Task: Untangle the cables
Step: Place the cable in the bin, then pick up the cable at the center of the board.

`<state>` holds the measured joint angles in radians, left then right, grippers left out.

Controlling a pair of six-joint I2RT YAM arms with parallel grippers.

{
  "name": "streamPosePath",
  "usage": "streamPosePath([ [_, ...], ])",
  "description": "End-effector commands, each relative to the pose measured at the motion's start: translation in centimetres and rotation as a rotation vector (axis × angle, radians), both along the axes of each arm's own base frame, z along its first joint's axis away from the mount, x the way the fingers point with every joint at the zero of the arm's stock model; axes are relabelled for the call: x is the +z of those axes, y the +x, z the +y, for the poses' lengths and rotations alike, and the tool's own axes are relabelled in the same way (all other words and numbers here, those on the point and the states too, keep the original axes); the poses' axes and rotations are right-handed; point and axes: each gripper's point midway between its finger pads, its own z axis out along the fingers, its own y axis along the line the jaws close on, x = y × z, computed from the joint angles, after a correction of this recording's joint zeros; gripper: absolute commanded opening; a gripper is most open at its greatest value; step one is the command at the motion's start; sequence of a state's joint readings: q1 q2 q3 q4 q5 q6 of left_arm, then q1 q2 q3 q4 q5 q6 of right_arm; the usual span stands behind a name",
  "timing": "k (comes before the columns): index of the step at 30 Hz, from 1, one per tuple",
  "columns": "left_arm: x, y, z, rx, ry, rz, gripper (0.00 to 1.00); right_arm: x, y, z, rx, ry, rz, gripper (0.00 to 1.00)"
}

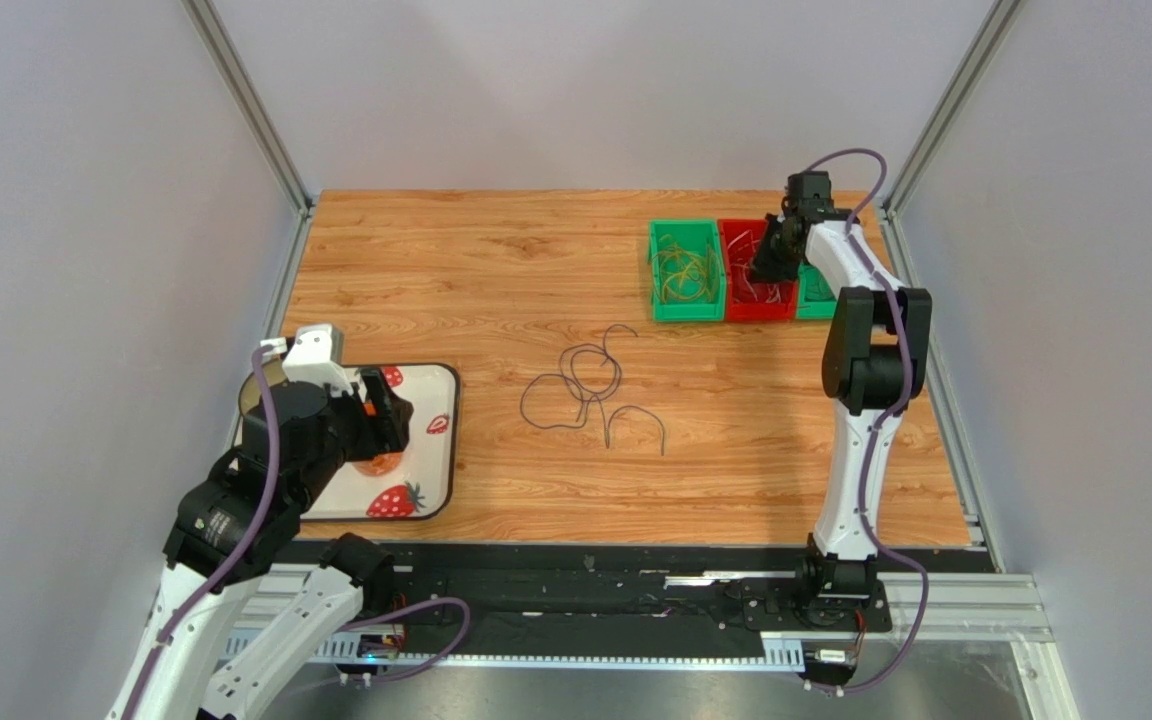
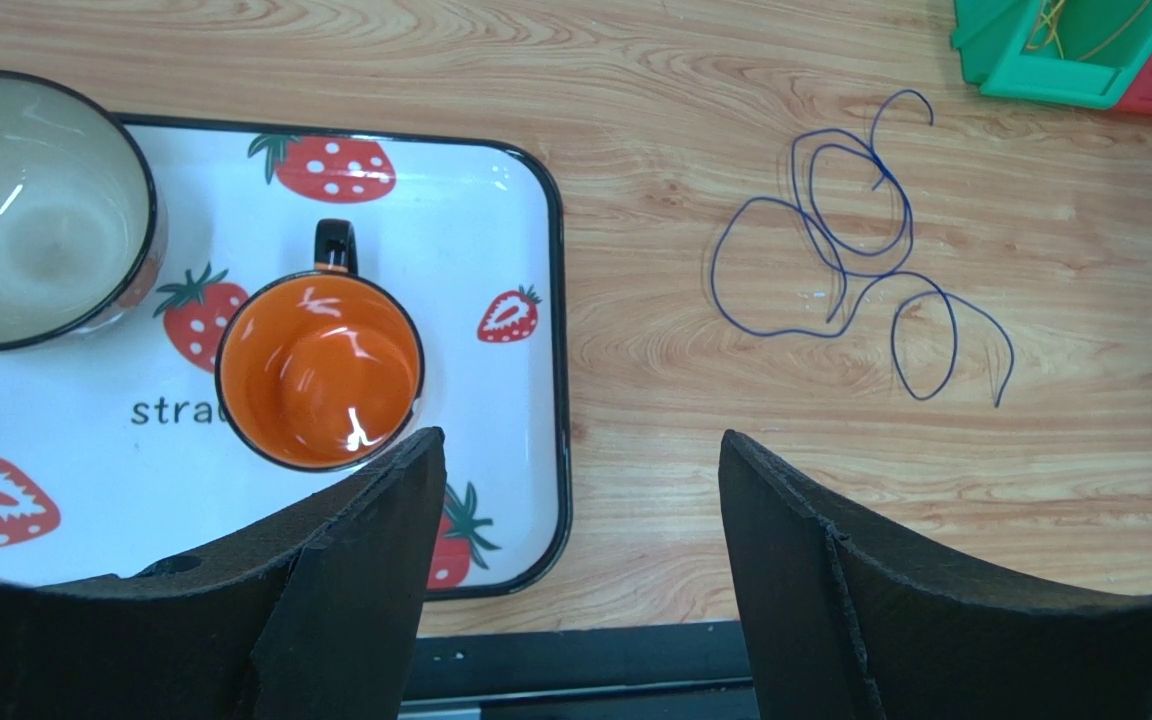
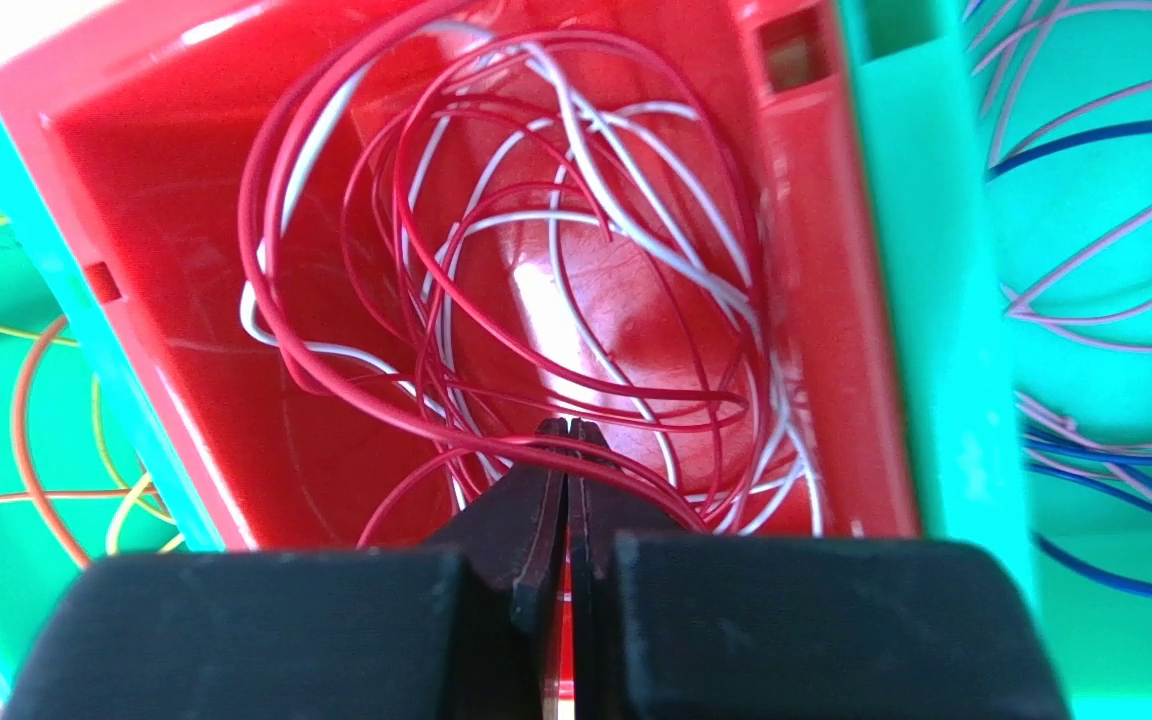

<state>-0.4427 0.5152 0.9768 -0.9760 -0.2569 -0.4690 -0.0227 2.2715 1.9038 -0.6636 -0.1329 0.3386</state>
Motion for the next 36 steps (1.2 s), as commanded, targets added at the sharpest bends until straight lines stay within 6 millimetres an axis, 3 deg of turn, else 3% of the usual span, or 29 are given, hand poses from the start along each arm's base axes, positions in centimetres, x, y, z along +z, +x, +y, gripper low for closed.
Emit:
streamPosePath([
  [1,0.6,0.3,0.2,0.016,-0.003,-0.016,0.75,4.5,1.7,0.4,0.006,0.026,-0.119,0.03],
  [8,0.6,0.3,0.2,0.015,-0.005,-0.018,0.75,10.3,0.4,0.8,0.017,0.033,-0.179,0.07],
  [9,0.6,0.3,0.2,0.015,-0.006,-0.02,0.75,12.0,0.2,0.8,0.018,0.034,-0.206,0.08],
  [13,0.8,0.2,0.2,0.012,-0.011,-0.03,0.75,15.6,-0.8,1.3,0.03,0.039,-0.249,0.11],
  [19,0.8,0.2,0.0,0.004,-0.014,-0.034,0.76,19.8,-3.2,2.3,0.058,0.06,-0.297,0.14],
  [21,0.7,0.2,-0.1,-0.001,-0.013,-0.029,0.75,21.3,-4.7,4.8,0.111,0.066,-0.317,0.15],
  [22,0.7,0.3,-0.2,-0.005,-0.013,-0.029,0.75,20.6,-5.5,5.2,0.121,0.066,-0.296,0.16],
  [24,0.7,0.3,-0.2,-0.008,-0.013,-0.03,0.76,22.0,-7.3,6.6,0.153,0.069,-0.321,0.22],
  [26,0.7,0.3,-0.3,-0.012,-0.016,-0.03,0.75,20.7,-9.1,8.5,0.192,0.078,-0.3,0.28],
  [28,0.5,0.4,-0.4,-0.018,-0.014,-0.021,0.76,21.3,-11.0,9.7,0.218,0.086,-0.32,0.32],
  [29,0.5,0.4,-0.6,-0.022,-0.015,-0.018,0.76,19.9,-12.2,10.7,0.239,0.089,-0.289,0.34],
  [31,0.1,0.6,-1.0,-0.037,-0.012,0.007,0.76,20.5,-13.9,11.5,0.258,0.095,-0.308,0.35],
  [33,-0.2,1.0,-1.5,-0.051,-0.008,0.037,0.77,18.5,-15.9,12.3,0.271,0.103,-0.263,0.37],
  [35,-0.6,1.0,-2.0,-0.074,0.0,0.077,0.77,18.7,-17.9,13.1,0.291,0.12,-0.279,0.42],
  [36,-0.5,1.5,-2.3,-0.079,0.006,0.1,0.77,16.8,-19.2,13.1,0.284,0.128,-0.233,0.42],
])
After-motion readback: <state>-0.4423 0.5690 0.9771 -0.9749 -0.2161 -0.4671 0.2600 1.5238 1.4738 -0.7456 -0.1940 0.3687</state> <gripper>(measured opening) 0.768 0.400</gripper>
